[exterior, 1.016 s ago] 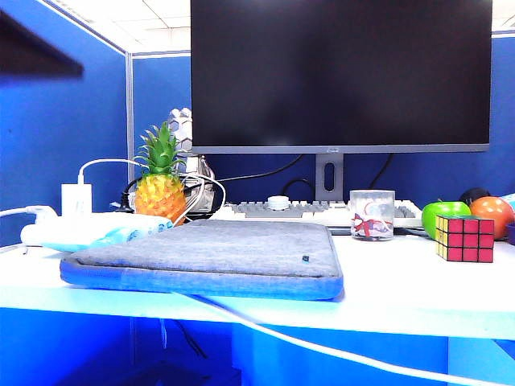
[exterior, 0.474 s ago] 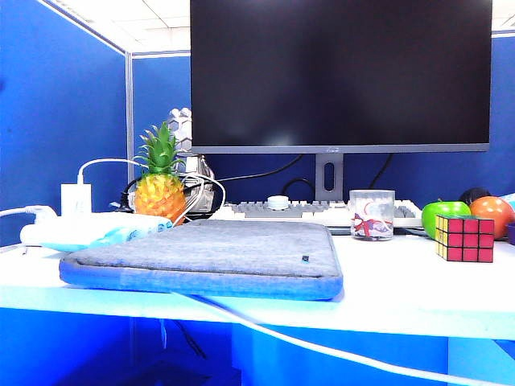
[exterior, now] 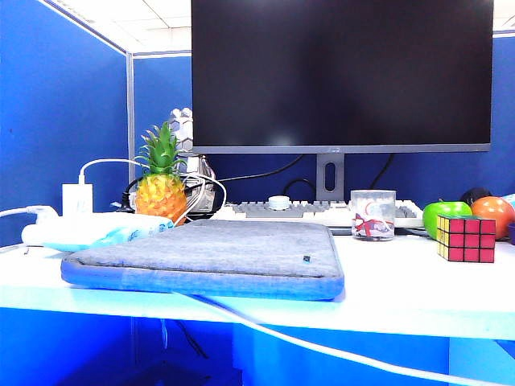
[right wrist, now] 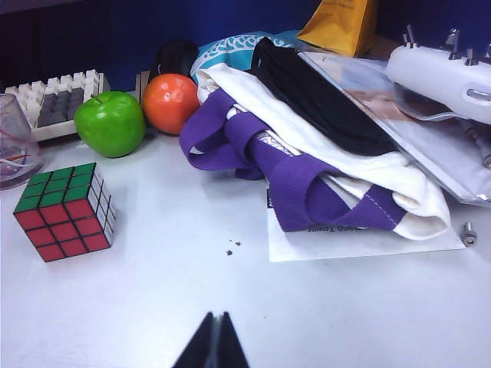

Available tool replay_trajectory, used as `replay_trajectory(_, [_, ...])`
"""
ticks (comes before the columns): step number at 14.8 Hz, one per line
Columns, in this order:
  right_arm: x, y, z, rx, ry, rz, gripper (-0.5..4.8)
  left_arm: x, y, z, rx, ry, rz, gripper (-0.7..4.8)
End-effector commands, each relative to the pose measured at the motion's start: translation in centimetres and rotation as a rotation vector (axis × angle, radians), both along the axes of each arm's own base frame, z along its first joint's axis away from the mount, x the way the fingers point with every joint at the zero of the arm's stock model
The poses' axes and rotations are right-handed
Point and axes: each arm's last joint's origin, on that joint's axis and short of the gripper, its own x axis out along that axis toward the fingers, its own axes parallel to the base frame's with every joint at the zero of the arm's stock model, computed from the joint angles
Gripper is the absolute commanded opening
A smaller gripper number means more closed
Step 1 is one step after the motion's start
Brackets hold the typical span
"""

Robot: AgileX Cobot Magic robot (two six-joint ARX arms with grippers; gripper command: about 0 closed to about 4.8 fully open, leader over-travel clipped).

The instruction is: Rotate the Rubik's Cube so that its red face is facing towards you.

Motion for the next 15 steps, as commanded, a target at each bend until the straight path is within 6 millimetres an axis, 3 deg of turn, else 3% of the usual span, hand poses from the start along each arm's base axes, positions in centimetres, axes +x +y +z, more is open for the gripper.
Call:
replay_trajectory(1, [0.1,0.0,-0.2,0.001,0.000,0.000,-0.01,0.0,0.0,0.2,-0.002,-0.011,0.000,0.27])
replay_trajectory(4, [0.2,0.2,-0.5,0.011,0.026,0.077,-0.01,0.0,0.0,0.1,-0.001,-0.008,-0.001,0.27])
replay_trajectory(7, [0.3,1.0,-0.6,0.047,0.042,0.315,-0.01,0.0,0.0,0.1,-0.001,-0.008,0.000,0.27])
replay_trajectory(15, [0.3,0.9,-0.7,0.048,0.049,0.316,-0.01,0.3,1.3,0.9,-0.007,-0.097,0.151,0.27])
